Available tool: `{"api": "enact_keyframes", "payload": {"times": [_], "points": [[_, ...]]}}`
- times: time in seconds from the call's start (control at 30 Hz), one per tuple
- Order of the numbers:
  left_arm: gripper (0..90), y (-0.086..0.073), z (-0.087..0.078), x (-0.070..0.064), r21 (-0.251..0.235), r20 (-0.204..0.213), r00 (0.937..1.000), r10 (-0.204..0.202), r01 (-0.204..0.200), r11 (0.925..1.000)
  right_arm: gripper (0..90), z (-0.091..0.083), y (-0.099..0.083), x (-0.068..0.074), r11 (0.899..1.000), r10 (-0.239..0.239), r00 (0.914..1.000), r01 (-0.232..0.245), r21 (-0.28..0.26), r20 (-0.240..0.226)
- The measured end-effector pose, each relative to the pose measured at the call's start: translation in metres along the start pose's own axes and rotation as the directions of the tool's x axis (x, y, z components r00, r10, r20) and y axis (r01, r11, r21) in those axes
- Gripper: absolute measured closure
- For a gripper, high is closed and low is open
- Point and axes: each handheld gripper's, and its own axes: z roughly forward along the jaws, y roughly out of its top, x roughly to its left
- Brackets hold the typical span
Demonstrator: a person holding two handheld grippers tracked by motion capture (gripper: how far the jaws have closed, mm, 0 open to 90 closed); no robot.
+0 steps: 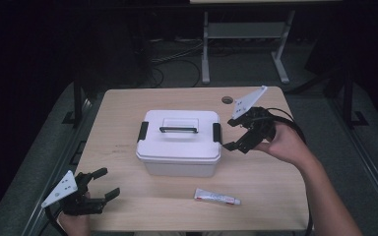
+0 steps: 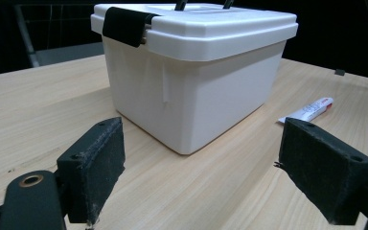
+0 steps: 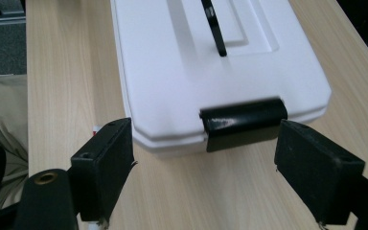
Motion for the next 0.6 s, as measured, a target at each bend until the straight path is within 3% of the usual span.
{"api": "enact_keyframes", "payload": {"times": [0.6], "points": [[15.7,-0.001,-0.002,0.000,-0.011,-0.002,1.0000,-0.009,0.009,0.9999,20.6,0.021,0.034,-0.005,0.999,-0.053,0.9979,0.053,0.008,-0.037]]}}
